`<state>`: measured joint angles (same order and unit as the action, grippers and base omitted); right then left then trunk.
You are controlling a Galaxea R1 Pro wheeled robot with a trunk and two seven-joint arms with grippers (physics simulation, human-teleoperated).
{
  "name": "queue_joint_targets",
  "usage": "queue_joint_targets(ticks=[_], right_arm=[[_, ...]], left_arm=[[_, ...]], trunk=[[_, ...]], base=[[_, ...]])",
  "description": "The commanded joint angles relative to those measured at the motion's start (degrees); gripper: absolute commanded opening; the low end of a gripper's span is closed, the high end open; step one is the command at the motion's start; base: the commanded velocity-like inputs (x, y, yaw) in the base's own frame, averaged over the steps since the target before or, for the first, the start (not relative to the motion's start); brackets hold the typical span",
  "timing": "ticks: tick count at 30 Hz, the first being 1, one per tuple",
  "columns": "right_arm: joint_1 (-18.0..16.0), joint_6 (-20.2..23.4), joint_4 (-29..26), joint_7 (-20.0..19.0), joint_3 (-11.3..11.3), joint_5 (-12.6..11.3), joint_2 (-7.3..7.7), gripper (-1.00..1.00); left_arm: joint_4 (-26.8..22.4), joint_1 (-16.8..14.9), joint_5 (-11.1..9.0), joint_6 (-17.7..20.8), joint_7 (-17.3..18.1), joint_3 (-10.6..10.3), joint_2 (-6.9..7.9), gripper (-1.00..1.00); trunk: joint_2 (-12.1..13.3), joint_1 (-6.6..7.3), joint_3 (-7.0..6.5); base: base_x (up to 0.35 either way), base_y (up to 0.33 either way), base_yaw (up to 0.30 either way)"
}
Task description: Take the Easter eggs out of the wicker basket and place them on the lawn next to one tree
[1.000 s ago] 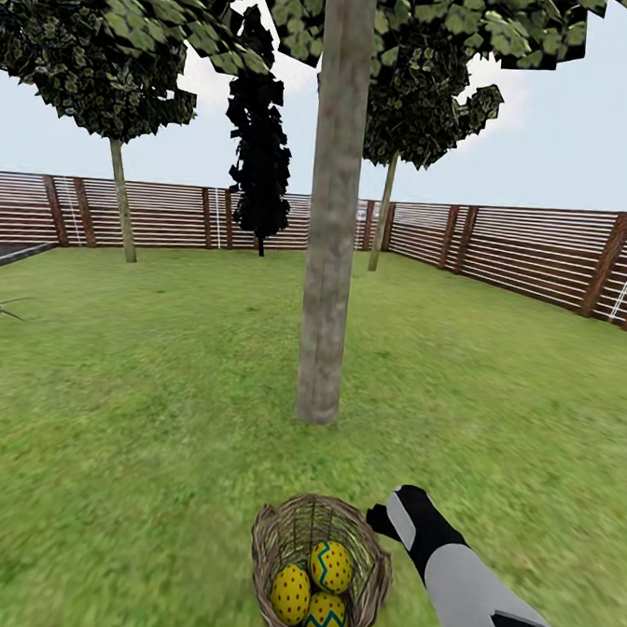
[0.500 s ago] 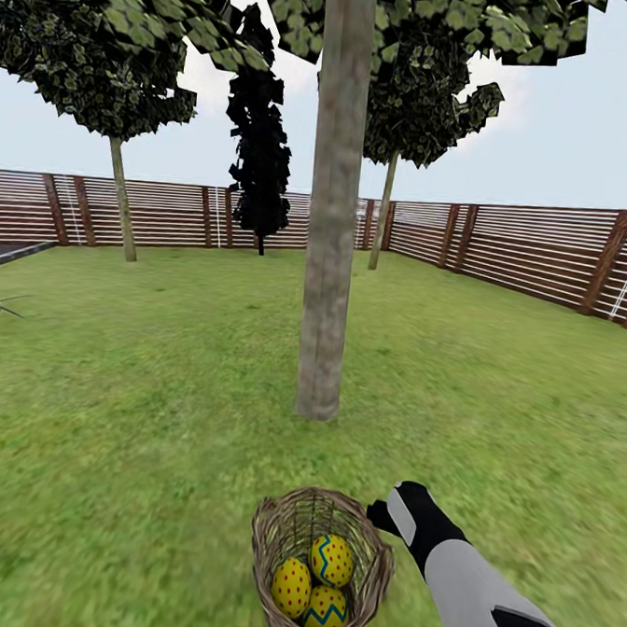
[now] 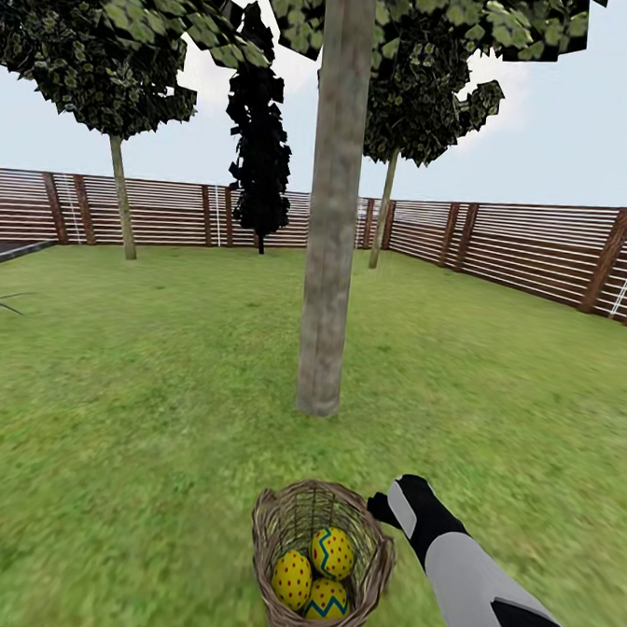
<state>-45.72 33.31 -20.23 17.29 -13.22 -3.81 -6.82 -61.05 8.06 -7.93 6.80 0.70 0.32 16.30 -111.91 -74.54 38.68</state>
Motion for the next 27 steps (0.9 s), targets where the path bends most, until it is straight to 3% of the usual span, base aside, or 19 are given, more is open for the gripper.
queue_joint_targets(ticks=[1,4,7,12,27], right_arm=[[-0.14,0.18,-0.09,0.38,-0.15,-0.41,-0.02,1.0],[-0.46,0.18,-0.08,0.38,-0.29,-0.43,0.39,1.0],[-0.76,0.18,-0.07,0.38,-0.37,-0.48,0.9,1.0],[-1.09,0.18,-0.07,0.38,-0.4,-0.49,1.13,1.0],[-1.45,0.23,-0.03,0.38,-0.41,-0.42,1.2,1.0]], left_arm=[[-0.15,0.02,-0.62,0.38,0.08,0.03,0.02,1.0],[-0.19,0.02,-0.62,0.39,0.07,0.44,0.02,1.0],[-0.83,0.02,-0.51,0.53,0.11,3.21,-0.02,1.0],[-1.78,0.04,-0.3,1.31,0.17,5.01,-0.04,1.0],[-2.22,0.03,-0.25,1.64,0.18,5.54,-0.04,1.0]], trunk=[[-0.44,-0.22,0.24],[-1.65,-0.88,0.78],[-2.85,-1.54,1.31],[-4.85,-2.64,2.21],[-10.87,-5.94,4.9]], base=[[0.0,0.0,0.0],[0.0,0.0,0.0],[0.0,0.0,0.0],[0.0,0.0,0.0],[0.0,0.0,0.0]])
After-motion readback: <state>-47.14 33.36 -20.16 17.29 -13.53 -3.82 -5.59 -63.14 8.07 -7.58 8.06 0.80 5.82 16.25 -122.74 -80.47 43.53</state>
